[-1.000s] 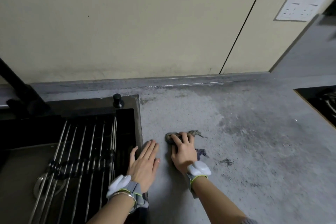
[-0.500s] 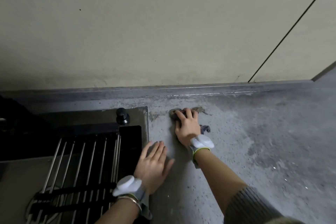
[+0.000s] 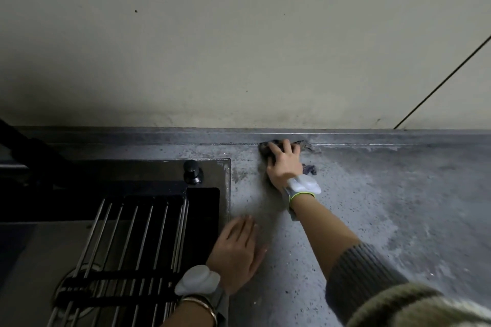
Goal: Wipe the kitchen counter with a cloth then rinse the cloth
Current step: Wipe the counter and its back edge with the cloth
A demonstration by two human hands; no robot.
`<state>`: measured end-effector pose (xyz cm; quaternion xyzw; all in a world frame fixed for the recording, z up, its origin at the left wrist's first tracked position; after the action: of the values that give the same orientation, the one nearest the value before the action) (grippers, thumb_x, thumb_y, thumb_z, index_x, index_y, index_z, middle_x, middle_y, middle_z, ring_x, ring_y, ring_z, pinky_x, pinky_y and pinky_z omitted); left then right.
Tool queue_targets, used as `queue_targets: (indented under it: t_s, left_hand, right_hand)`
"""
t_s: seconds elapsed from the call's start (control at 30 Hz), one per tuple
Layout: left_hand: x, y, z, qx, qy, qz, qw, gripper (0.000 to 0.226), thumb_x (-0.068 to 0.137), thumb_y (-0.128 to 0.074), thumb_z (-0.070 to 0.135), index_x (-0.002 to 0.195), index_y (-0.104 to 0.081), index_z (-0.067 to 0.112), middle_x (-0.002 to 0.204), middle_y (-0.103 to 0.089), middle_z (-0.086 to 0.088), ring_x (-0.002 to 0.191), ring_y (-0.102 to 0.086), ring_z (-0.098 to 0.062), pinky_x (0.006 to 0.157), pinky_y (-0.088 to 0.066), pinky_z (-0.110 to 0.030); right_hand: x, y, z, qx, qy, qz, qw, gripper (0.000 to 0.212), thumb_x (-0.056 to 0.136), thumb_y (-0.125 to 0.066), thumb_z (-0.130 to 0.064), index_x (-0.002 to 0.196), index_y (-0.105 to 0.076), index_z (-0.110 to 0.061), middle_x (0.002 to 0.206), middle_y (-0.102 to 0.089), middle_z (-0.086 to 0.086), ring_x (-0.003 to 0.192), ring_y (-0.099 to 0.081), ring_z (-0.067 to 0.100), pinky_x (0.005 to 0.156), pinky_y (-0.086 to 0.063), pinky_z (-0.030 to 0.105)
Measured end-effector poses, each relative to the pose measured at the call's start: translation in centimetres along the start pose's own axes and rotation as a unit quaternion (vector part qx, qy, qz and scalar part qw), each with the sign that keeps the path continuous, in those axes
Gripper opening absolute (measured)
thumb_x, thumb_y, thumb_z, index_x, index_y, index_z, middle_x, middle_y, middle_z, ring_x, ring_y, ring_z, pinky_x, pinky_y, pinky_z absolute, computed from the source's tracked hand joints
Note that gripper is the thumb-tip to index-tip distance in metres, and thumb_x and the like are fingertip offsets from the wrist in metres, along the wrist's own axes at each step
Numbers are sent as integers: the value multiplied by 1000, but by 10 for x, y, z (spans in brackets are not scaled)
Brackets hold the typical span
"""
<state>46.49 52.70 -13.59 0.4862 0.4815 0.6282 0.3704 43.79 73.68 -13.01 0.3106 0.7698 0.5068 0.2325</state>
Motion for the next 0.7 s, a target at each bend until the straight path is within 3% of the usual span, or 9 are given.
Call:
queue_targets:
  t_s: [0.17,0.27,0.33,0.4,0.53,0.7]
  left_hand:
    - [-7,4,4,-15,72,-70,995,71,101,-11,40,103,-75,9,114,-70,-5,108,-66,-18,98,-34,-38]
    - [-17,15,8,-27,114,-100,988,63,98,-18,44,113,-71,14,125,-64,0,117,-60,-14,106,-22,-42]
    - [-31,22,10,-56,143,-114,982,66,99,-10,44,118,-68,17,131,-60,3,123,-55,-13,109,-10,-40]
    - [-51,28,12,-79,165,-102,978,72,100,-1,42,123,-64,17,135,-56,4,133,-43,-6,110,-7,-37]
    - [-109,39,22,-101,177,-68,977,68,99,-1,42,132,-56,18,140,-50,5,142,5,8,111,-5,-34]
    - [-163,52,33,-126,188,-63,972,69,99,-1,44,134,-54,17,141,-48,5,139,13,12,110,-3,-31]
  right_hand:
    - [-39,-5,1,1,6,-19,1000,43,92,-44,-20,135,-45,-22,139,-33,6,127,-23,34,79,-49,42]
    - [-76,-4,2,-1,20,-11,1000,44,91,-45,-19,135,-46,-21,137,-36,6,126,-25,33,84,-48,41]
    - [-99,-3,2,-2,23,-10,1000,43,91,-44,-19,135,-47,-21,138,-36,6,126,-26,33,88,-47,41]
    - [-126,-3,2,-2,25,-14,1000,44,92,-43,-19,136,-46,-21,140,-35,5,128,-24,33,93,-44,40]
    - [-193,-4,-1,-4,15,-20,1000,42,94,-42,-21,136,-45,-23,142,-34,3,132,-22,31,96,-43,37]
    - [-264,-11,-2,2,1,-21,1000,41,94,-42,-22,134,-46,-27,143,-33,0,133,-21,29,93,-45,30]
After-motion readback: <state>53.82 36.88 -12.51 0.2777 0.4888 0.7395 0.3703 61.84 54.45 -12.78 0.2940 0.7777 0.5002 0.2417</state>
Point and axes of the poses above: each hand's wrist, its own x-axis towards the middle knuckle, its own y-axis out of the back of the hand, z = x × y, the point moved 3 cm from there along x, towards the middle knuckle
